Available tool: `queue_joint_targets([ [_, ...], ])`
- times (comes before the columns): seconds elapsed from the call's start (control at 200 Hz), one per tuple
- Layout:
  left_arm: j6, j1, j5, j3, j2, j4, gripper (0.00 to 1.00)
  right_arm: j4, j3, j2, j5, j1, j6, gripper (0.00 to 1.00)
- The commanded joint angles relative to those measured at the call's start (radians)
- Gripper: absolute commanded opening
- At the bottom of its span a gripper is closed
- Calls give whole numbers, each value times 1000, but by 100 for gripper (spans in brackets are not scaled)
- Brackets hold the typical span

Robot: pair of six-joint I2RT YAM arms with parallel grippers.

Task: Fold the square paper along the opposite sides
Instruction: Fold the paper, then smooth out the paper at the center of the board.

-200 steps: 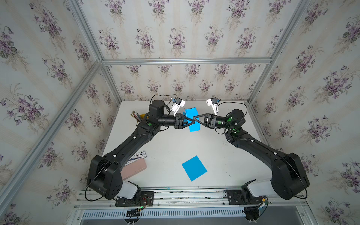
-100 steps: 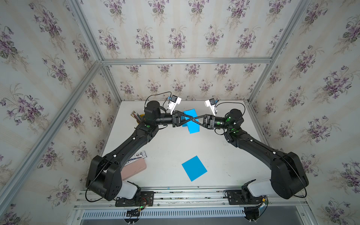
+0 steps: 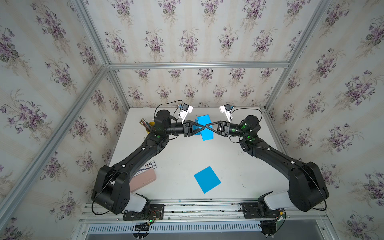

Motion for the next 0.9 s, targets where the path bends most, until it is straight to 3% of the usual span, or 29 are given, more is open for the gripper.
queue_joint_targets([
  [0.0,-21,-1,24,2,5,61,17,21,7,-1,12,-1,-8,2],
  [0.07,-23,-2,22,2,6,57,0,22,5,-3,15,-3,-10,2],
  [0.125,-16,-1,17,5,4,37,0,24,1,-4,15,-6,-10,4],
  [0.245,74,1,-5,40,-12,-148,0,54,-36,-18,23,-21,-8,18],
  [0.36,283,2,-52,148,4,-546,0,92,-104,-44,18,-58,-11,37],
  [0.455,524,2,-158,288,87,-980,0,124,-213,-87,22,-110,-35,40],
  [0.519,658,-4,-286,383,179,-1224,0,56,-272,-130,57,-133,-132,40],
  [0.619,783,-10,-410,509,363,-1463,0,-234,-300,-209,235,-122,-410,34],
  [0.699,853,-29,-420,607,511,-1571,0,-393,-318,-251,445,-82,-593,26],
  [0.894,1028,-103,-384,957,817,-1802,0,-404,-431,-316,812,65,-744,13],
])
